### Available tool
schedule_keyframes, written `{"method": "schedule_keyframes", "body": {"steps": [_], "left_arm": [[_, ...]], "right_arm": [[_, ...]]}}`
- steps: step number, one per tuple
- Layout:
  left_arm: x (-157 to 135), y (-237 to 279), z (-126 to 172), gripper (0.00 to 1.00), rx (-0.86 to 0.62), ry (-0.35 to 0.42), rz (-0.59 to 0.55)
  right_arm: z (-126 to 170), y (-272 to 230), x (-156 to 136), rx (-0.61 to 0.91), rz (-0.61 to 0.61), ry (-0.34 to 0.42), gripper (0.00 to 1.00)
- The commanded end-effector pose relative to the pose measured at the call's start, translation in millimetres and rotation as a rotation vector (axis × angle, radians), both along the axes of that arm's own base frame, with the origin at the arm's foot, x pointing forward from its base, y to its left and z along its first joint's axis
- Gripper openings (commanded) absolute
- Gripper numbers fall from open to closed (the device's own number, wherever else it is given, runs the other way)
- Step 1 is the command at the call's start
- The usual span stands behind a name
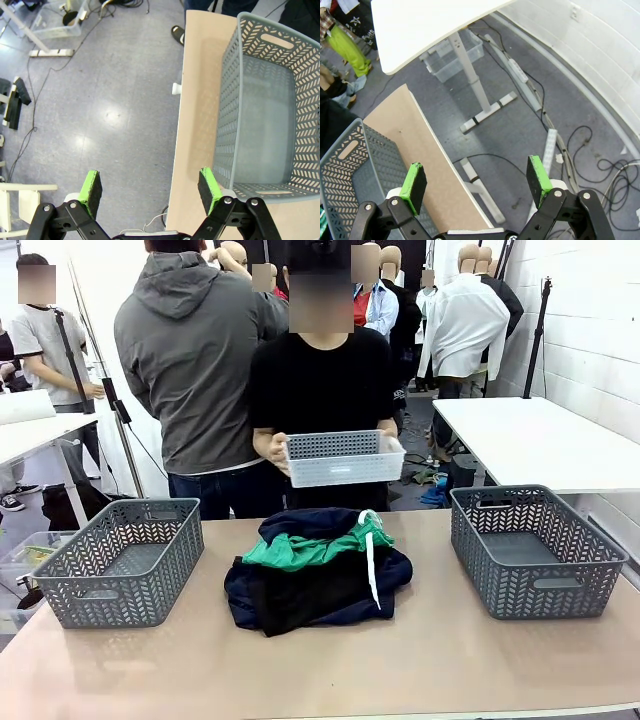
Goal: Sort the tops and bottoms.
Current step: Lift clothes from the center of the table with your left hand.
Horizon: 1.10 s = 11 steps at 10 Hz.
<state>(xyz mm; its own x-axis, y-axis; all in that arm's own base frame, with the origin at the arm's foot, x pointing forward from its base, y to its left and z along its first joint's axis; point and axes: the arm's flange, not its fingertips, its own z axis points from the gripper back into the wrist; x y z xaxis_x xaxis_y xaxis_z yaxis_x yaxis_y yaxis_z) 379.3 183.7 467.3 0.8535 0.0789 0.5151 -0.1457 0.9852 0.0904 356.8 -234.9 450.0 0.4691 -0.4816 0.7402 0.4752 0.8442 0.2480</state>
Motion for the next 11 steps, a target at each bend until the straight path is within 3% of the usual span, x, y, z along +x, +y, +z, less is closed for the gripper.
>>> {"method": "schedule_keyframes", "body": {"steps": [1,11], "left_arm": [[-2.9,0.5,-0.3,1.0,-0.002,-0.002,0.002],[-2.9,0.5,-0.3,1.0,-0.002,-0.002,0.002]], "right_arm": [[1.8,2.1,0.0,0.002,-0.005,0.005,1.0],[1.8,2.1,0.0,0.002,-0.005,0.005,1.0]]}}
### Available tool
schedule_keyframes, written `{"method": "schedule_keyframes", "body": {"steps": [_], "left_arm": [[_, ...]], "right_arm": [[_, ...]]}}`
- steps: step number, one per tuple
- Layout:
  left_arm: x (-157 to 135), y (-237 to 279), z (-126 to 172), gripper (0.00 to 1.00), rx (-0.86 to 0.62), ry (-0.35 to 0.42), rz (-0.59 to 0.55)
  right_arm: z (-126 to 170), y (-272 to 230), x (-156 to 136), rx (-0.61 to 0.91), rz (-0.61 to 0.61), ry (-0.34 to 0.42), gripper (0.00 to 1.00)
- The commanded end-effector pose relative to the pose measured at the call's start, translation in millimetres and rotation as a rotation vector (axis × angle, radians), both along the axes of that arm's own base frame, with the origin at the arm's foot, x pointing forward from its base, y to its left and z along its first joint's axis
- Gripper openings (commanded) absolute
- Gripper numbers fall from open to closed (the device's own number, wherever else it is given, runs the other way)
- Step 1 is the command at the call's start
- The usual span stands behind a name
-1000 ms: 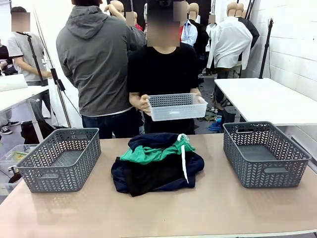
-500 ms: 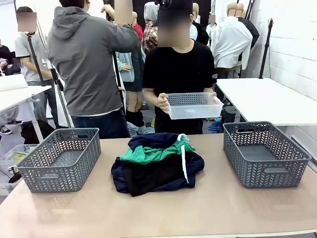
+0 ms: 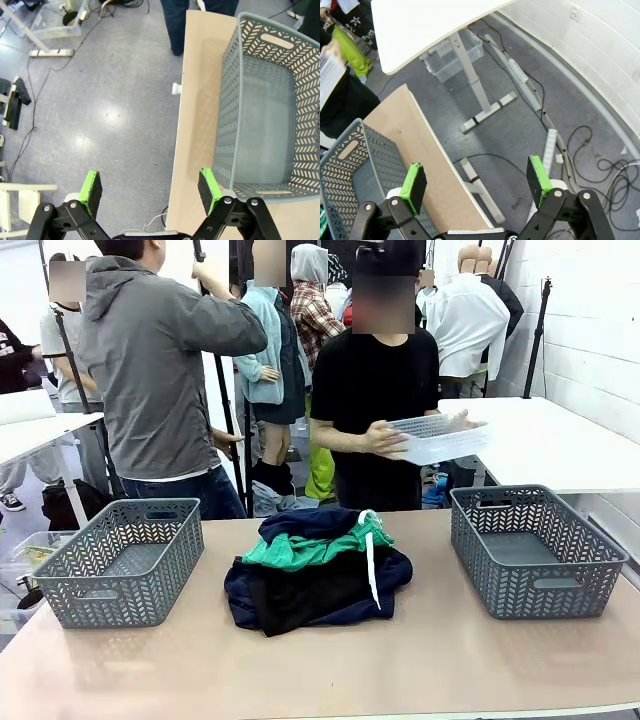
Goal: Sort the tops and bottoms.
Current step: Lift clothes from the center of the table with your left hand.
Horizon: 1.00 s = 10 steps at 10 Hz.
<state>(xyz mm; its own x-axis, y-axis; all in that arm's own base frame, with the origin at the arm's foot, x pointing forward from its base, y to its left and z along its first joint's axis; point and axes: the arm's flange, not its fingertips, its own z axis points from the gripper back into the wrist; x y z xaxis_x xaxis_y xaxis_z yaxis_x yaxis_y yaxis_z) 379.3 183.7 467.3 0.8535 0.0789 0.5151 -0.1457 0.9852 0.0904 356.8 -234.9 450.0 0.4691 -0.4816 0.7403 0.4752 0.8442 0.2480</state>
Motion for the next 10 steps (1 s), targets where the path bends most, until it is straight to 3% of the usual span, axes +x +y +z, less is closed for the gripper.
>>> {"method": "schedule_keyframes", "body": {"steps": [1,10], "left_arm": [[-2.9,0.5,-0.3,1.0,-0.002,-0.002,0.002],[-2.9,0.5,-0.3,1.0,-0.002,-0.002,0.002]], "right_arm": [[1.8,2.1,0.0,0.002,-0.005,0.005,1.0],[1.8,2.1,0.0,0.002,-0.005,0.005,1.0]]}}
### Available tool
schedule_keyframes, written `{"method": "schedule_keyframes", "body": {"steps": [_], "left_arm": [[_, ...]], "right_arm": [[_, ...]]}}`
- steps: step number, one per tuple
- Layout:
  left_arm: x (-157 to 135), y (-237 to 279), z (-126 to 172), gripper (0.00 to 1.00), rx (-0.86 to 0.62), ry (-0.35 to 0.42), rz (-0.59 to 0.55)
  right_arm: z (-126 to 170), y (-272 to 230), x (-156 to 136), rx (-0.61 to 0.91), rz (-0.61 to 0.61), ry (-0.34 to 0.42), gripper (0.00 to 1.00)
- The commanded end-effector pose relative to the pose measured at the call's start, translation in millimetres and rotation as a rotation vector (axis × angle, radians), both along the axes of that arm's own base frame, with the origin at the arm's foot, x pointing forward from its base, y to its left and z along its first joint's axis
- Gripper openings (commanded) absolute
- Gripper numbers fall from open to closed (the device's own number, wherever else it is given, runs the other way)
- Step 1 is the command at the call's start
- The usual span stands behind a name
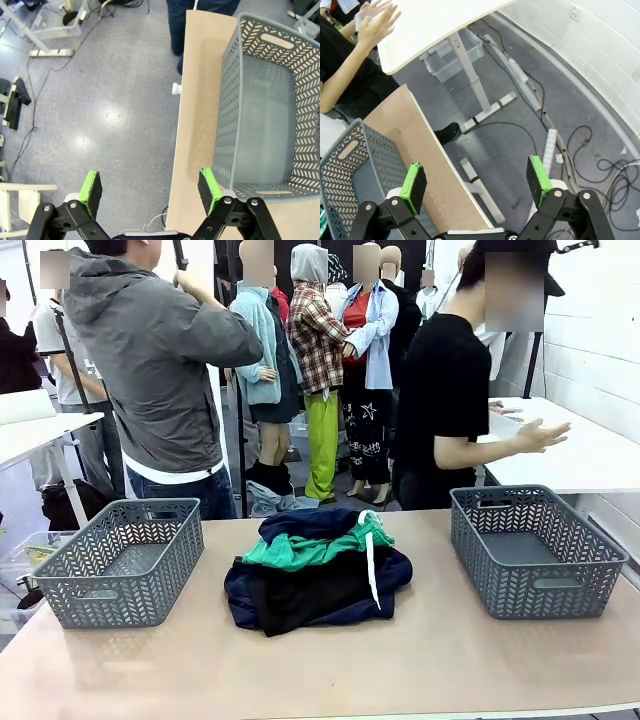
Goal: Sort the tops and bottoms.
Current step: Lift clothes from the center of the table with your left hand.
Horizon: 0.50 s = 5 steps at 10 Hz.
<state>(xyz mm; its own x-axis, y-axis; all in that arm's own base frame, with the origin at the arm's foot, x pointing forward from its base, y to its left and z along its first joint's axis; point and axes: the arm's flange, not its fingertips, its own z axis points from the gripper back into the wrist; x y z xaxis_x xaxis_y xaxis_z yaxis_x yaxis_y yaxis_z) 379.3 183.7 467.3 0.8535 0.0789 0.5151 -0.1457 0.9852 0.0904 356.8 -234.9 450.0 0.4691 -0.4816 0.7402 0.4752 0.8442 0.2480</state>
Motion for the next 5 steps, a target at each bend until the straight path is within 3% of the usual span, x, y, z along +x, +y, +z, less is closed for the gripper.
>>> {"method": "schedule_keyframes", "body": {"steps": [1,5], "left_arm": [[-2.9,0.5,-0.3,1.0,-0.002,-0.002,0.002],[-2.9,0.5,-0.3,1.0,-0.002,-0.002,0.002]], "right_arm": [[1.8,2.1,0.0,0.002,-0.005,0.005,1.0],[1.8,2.1,0.0,0.002,-0.005,0.005,1.0]]}}
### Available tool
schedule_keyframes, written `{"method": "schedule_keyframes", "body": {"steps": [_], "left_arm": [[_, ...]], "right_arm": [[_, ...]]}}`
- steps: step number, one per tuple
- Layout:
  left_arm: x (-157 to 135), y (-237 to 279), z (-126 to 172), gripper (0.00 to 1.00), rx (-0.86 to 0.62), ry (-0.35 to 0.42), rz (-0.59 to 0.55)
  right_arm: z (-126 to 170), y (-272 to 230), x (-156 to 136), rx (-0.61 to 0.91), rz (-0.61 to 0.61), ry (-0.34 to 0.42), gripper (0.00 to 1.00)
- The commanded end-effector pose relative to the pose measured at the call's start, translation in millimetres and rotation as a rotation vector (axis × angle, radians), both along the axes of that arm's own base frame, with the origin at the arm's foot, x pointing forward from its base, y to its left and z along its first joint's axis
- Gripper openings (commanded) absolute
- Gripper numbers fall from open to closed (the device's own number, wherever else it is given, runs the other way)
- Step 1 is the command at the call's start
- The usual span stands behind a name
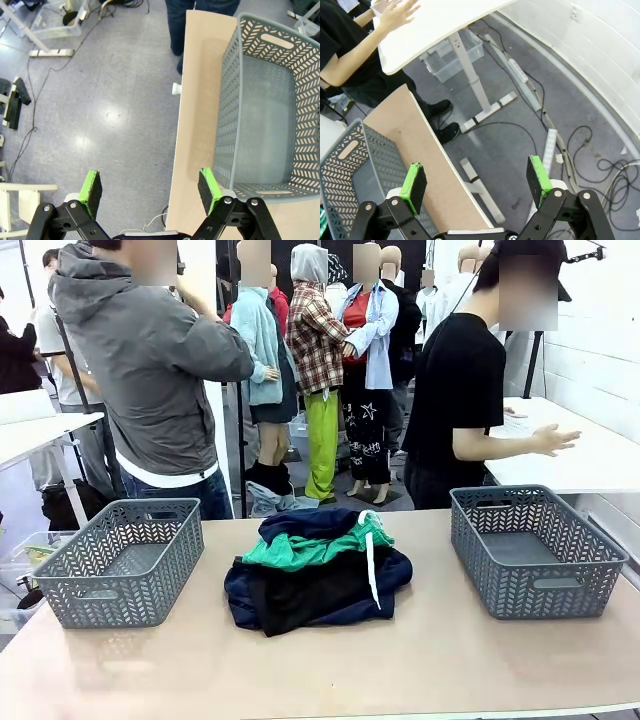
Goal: Sort the tops and bottoms.
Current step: Lift clothes from the center of the table with your left hand.
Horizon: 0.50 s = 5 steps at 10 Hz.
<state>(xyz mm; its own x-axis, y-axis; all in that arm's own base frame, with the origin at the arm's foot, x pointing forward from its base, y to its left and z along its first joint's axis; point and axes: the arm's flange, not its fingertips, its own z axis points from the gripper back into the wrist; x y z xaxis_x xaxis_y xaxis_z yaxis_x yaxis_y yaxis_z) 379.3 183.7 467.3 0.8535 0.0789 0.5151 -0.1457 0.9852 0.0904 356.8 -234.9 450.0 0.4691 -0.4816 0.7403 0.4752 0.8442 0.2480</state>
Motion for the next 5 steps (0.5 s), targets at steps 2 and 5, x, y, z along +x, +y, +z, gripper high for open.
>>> {"method": "schedule_keyframes", "body": {"steps": [2,5], "left_arm": [[-2.9,0.5,-0.3,1.0,-0.002,-0.002,0.002],[-2.9,0.5,-0.3,1.0,-0.002,-0.002,0.002]], "right_arm": [[1.8,2.1,0.0,0.002,-0.005,0.005,1.0],[1.8,2.1,0.0,0.002,-0.005,0.005,1.0]]}}
